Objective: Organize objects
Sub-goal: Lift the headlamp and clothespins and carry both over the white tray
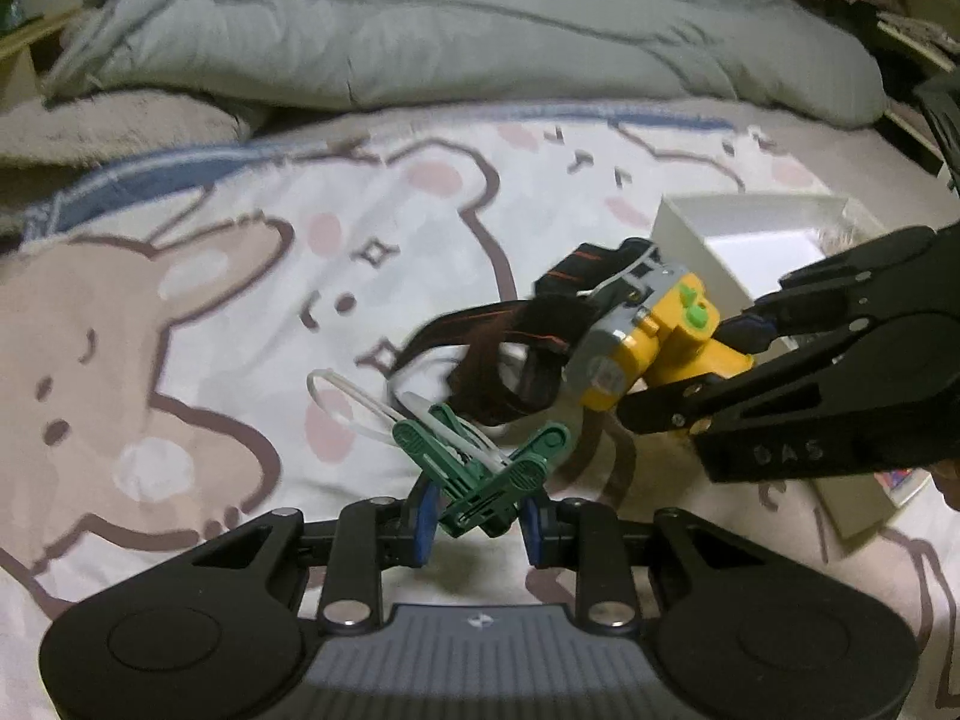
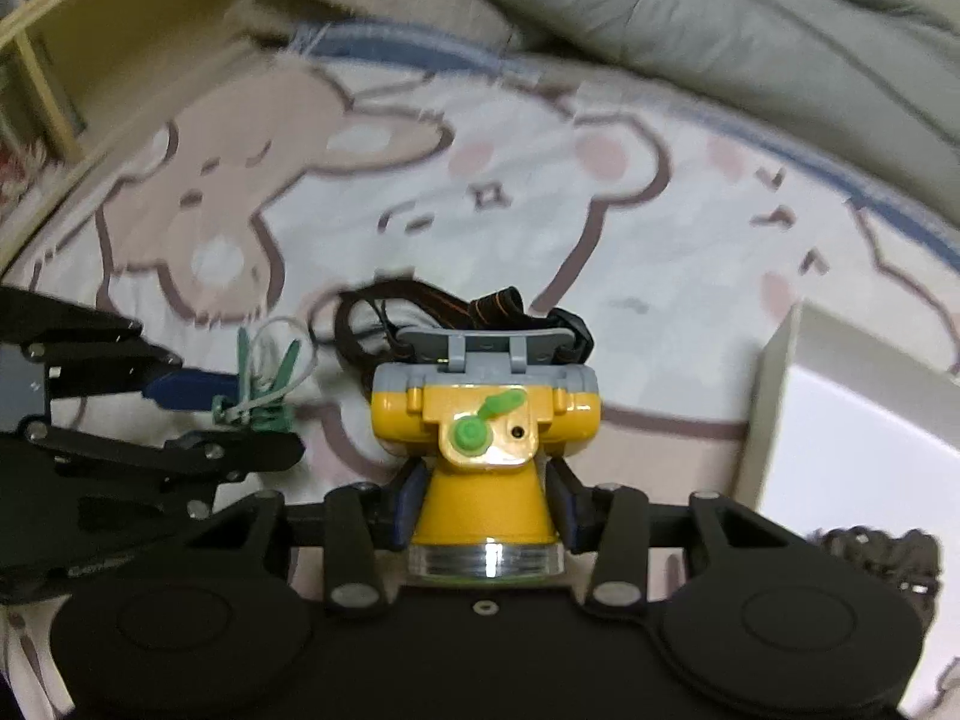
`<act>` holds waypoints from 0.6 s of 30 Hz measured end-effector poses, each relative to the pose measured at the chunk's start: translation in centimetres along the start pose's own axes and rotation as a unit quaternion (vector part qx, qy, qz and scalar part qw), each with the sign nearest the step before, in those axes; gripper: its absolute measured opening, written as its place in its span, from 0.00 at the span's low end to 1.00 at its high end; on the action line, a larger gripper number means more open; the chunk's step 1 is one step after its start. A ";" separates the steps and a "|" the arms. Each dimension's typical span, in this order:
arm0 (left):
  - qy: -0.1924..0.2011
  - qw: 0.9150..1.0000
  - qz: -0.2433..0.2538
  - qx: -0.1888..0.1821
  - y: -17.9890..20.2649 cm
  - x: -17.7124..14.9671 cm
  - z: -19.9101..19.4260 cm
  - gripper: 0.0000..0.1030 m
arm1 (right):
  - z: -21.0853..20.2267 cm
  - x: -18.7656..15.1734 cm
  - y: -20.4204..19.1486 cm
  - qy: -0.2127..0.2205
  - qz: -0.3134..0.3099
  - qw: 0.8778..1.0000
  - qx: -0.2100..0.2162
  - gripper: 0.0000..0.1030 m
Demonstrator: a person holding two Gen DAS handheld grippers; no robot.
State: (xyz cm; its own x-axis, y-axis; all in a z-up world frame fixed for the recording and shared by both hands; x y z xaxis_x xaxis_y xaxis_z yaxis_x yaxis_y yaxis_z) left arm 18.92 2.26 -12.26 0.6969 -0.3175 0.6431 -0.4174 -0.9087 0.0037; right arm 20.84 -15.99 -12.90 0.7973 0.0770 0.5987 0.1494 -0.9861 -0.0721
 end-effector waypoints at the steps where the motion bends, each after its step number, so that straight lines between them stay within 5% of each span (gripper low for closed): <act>1: 0.007 1.000 -0.001 0.001 0.0 0.2 -0.4 0.29 | -0.6 0.2 0.1 0.011 0.005 1.000 -0.004 0.43; 18: 0.108 0.994 -0.016 0.004 1.2 3.5 -7.0 0.29 | -9.2 0.7 1.5 0.101 0.010 0.993 -0.054 0.43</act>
Point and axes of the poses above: each gripper's, at about its wrist camera, not at the fingertips, and z roughly the way its jaws point, y to its right, x to its top, the point moved 2 cm from there along z, roughly the way its jaws point, and after that the axes turned 4 degrees about y, right-handed, at the moved point
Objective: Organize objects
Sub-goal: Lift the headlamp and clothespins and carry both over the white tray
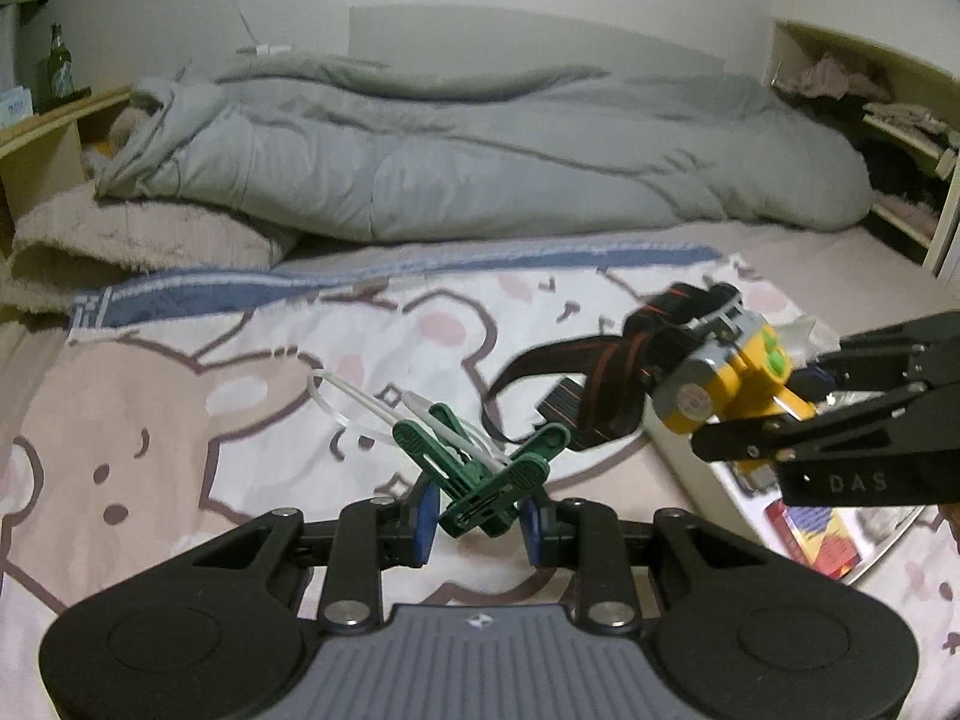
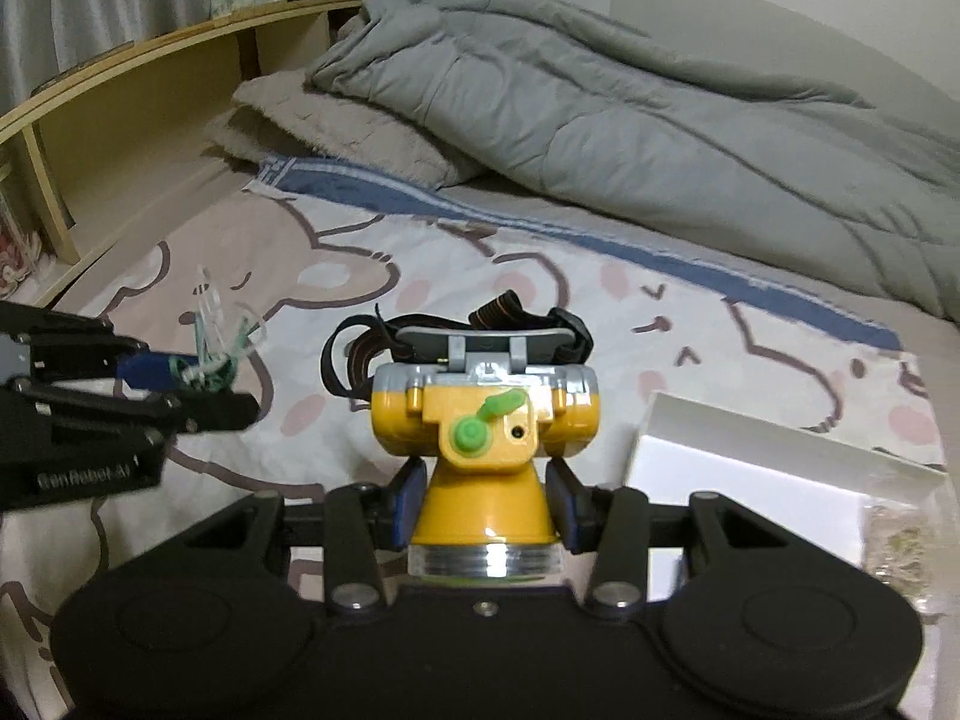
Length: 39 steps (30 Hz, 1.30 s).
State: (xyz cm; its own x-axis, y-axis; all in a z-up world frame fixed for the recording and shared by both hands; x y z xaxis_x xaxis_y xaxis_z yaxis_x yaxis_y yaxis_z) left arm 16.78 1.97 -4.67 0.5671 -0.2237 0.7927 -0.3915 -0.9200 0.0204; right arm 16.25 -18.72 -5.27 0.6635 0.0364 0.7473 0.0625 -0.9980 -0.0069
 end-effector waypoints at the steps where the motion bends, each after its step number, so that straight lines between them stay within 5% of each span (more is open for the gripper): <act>1: 0.005 1.000 0.000 -0.003 0.2 0.2 -0.2 0.29 | -0.4 0.0 0.3 0.000 -0.002 1.000 -0.004 0.43; 22: 0.016 0.996 0.049 -0.078 10.2 1.3 2.2 0.29 | -5.3 -3.8 12.6 0.001 0.057 0.993 -0.103 0.43; 39: 0.002 0.989 0.054 -0.138 14.1 3.9 8.9 0.29 | 1.2 -4.0 19.3 -0.008 0.123 0.978 -0.170 0.43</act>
Point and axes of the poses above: each gripper's, at about its wrist camera, not at the fingertips, and z roughly the way its jaws point, y to its right, x to its top, the point moved 2 cm from there along z, roughly the way its jaws point, and after that the axes turned 4 degrees about y, right-handed, at the moved point
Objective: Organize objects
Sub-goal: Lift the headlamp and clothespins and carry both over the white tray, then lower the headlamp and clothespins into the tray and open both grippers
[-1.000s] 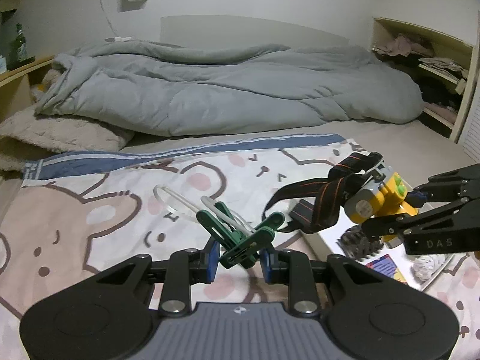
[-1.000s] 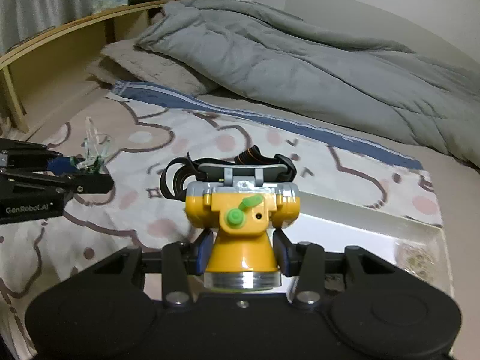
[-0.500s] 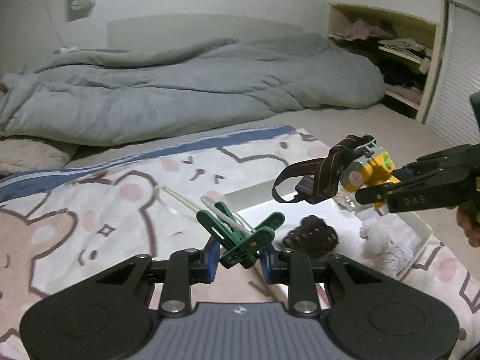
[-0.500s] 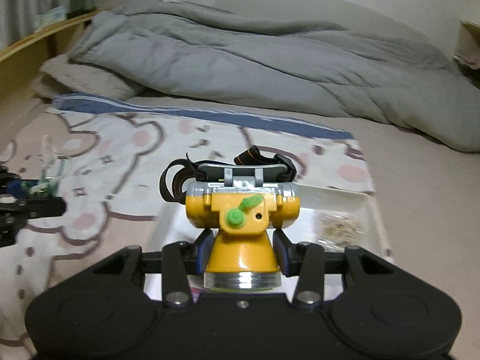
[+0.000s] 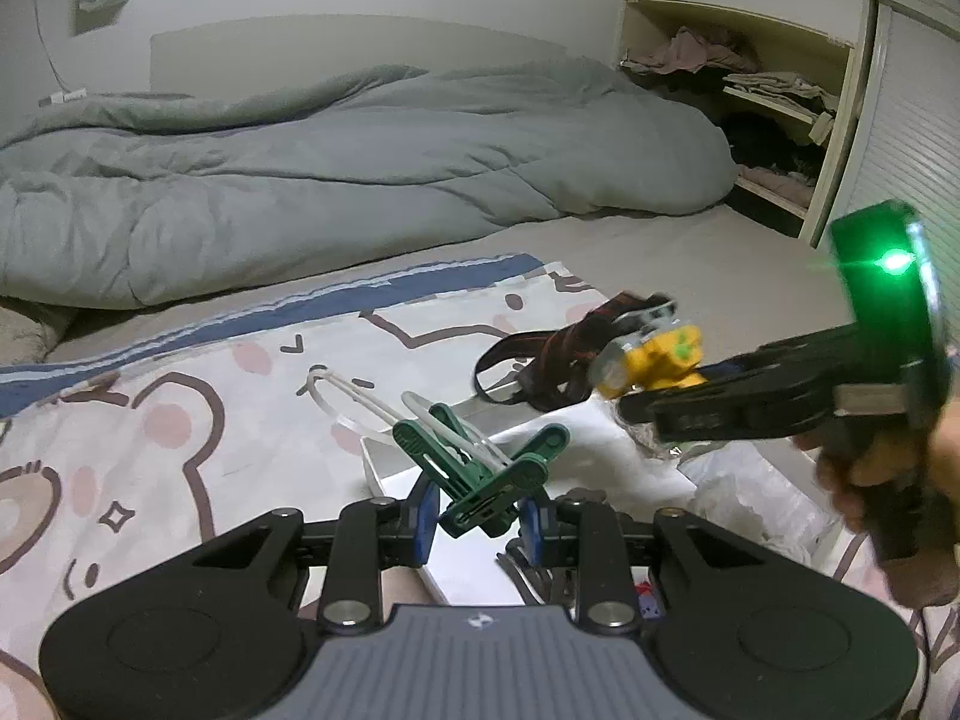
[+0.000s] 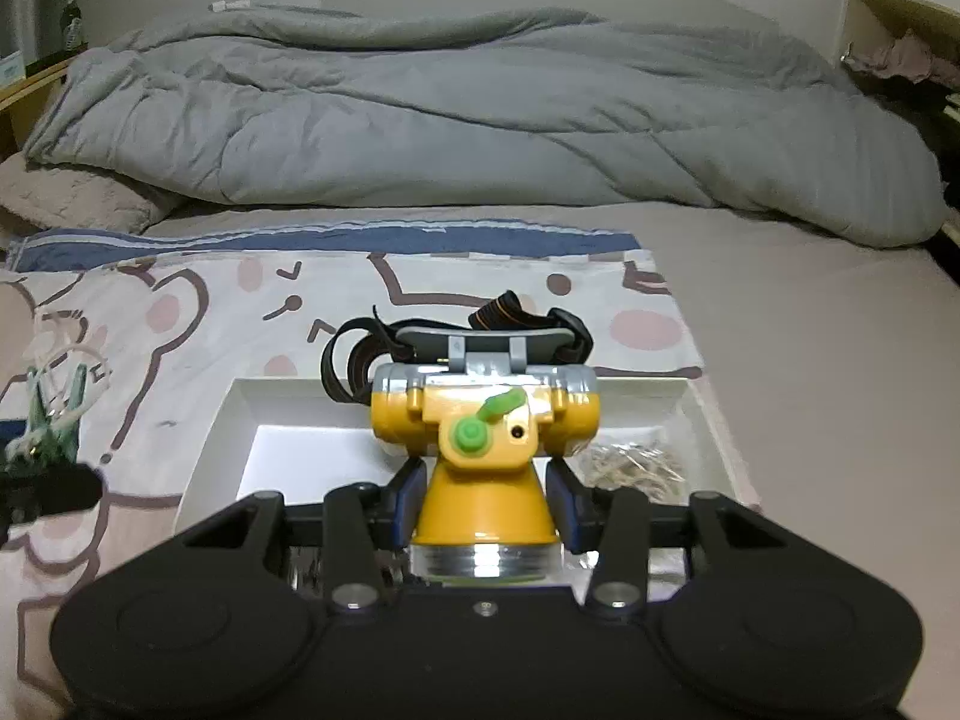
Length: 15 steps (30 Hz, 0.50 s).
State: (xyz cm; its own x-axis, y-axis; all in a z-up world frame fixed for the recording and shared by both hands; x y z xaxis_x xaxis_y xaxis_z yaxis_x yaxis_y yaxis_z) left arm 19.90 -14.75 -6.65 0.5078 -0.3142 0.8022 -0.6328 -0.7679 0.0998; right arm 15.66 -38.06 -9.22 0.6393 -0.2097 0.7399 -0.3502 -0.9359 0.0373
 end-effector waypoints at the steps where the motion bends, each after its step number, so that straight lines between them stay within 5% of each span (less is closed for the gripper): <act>1: -0.002 1.000 -0.002 -0.002 -0.3 0.0 0.3 0.29 | 0.8 0.0 -0.1 -0.007 0.001 1.000 0.002 0.43; 7: -0.013 1.000 0.007 -0.016 -0.8 0.1 2.5 0.29 | 5.1 -1.8 0.0 -0.073 -0.009 0.997 0.012 0.43; 15: -0.044 0.998 -0.006 -0.039 0.4 0.2 7.1 0.29 | 4.6 -4.0 0.5 -0.132 -0.043 0.990 0.010 0.44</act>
Point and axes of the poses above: each gripper's, at about its wrist camera, not at the fingertips, and z roughly the way its jaws point, y to its right, x to its top, the point moved 2 cm from there along z, roughly the way its jaws point, and after that the axes turned 4 degrees about y, right-handed, at the moved point
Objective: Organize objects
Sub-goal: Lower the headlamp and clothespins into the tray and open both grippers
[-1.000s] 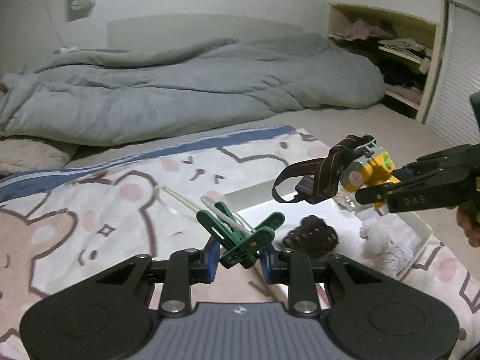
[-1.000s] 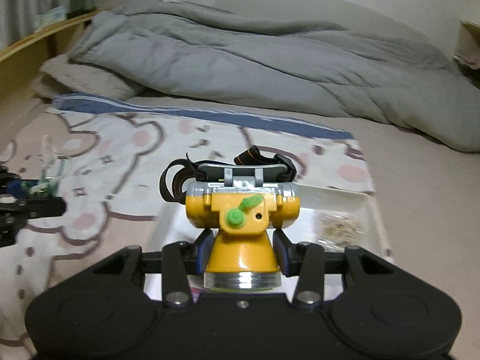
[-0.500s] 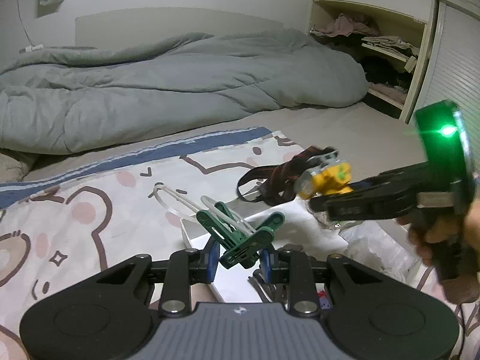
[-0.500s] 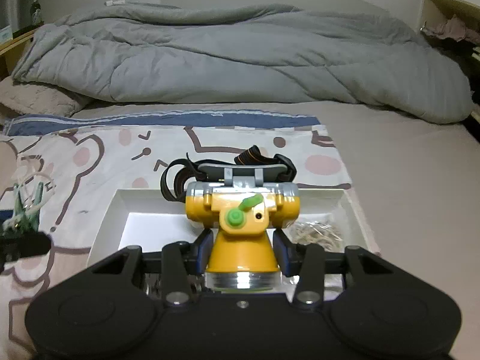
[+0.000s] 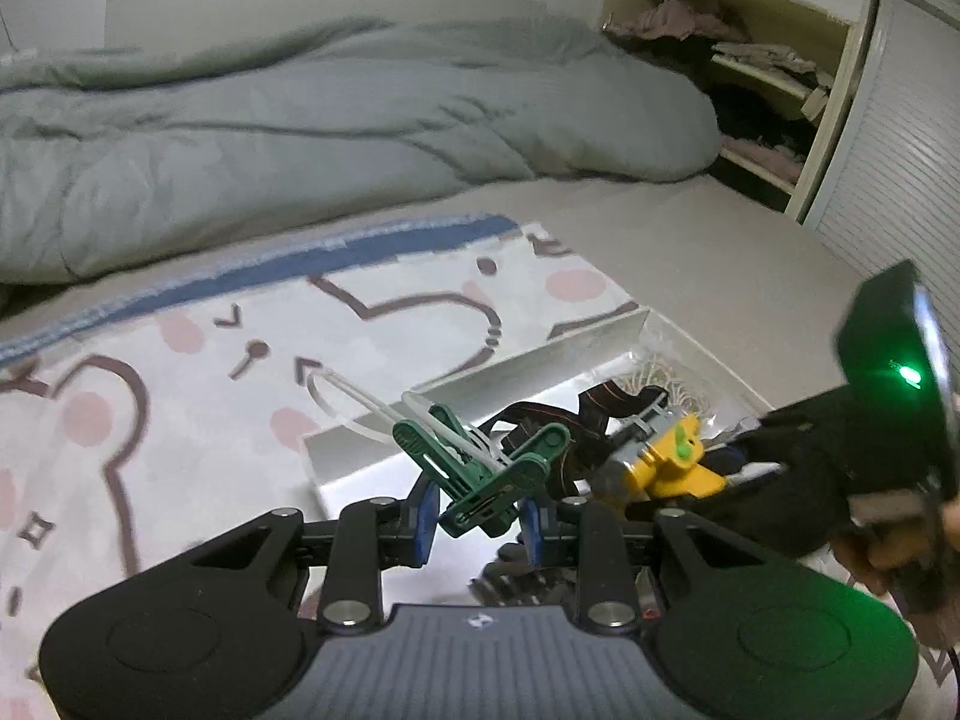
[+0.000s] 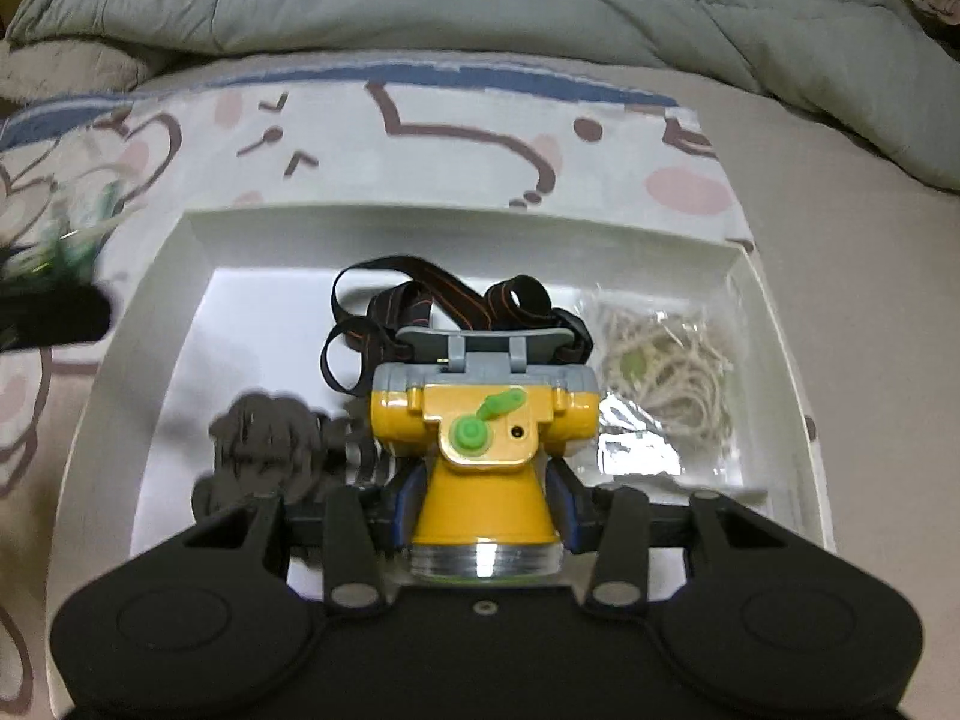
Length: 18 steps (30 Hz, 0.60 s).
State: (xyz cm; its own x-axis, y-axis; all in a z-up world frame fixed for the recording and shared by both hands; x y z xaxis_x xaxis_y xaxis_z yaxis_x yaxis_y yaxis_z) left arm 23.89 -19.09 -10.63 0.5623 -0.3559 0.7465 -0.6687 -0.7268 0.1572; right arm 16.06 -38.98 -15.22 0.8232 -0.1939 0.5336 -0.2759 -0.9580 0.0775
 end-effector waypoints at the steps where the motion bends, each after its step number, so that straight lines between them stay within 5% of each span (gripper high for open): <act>1: -0.007 1.000 -0.002 0.001 0.1 -0.1 0.7 0.29 | 0.0 -0.2 0.0 -0.003 -0.003 1.000 -0.002 0.44; 12: -0.059 0.996 -0.055 0.038 -0.3 -0.4 6.3 0.30 | -3.1 -0.1 0.1 0.019 -0.019 1.000 -0.008 0.57; 14: -0.060 0.995 -0.059 0.052 -0.6 -0.5 6.3 0.38 | -3.4 -0.2 0.3 0.024 -0.020 0.999 -0.009 0.57; 16: -0.061 0.995 -0.062 0.054 -0.9 -0.5 6.1 0.58 | -3.5 -0.2 0.6 0.024 -0.014 1.000 -0.007 0.57; 18: -0.058 0.995 -0.055 0.058 -0.9 -0.3 5.6 0.62 | -3.5 -0.4 0.8 0.025 -0.011 1.000 -0.007 0.58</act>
State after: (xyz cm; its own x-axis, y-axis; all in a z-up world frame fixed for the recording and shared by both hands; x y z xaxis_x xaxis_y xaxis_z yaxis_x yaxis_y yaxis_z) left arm 26.99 -21.62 -14.62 0.6864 -0.3306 0.6477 -0.5422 -0.8262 0.1529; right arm 13.75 -38.94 -12.38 0.8034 -0.1626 0.5728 -0.2657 -0.9588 0.1003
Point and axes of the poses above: each gripper's, at about its wrist camera, not at the fingertips, and z roughly the way its jaws point, y to its right, x to its top, the point moved 2 cm from there along z, roughly the way its jaws point, and after that the axes turned 4 degrees about y, right-handed, at the moved point
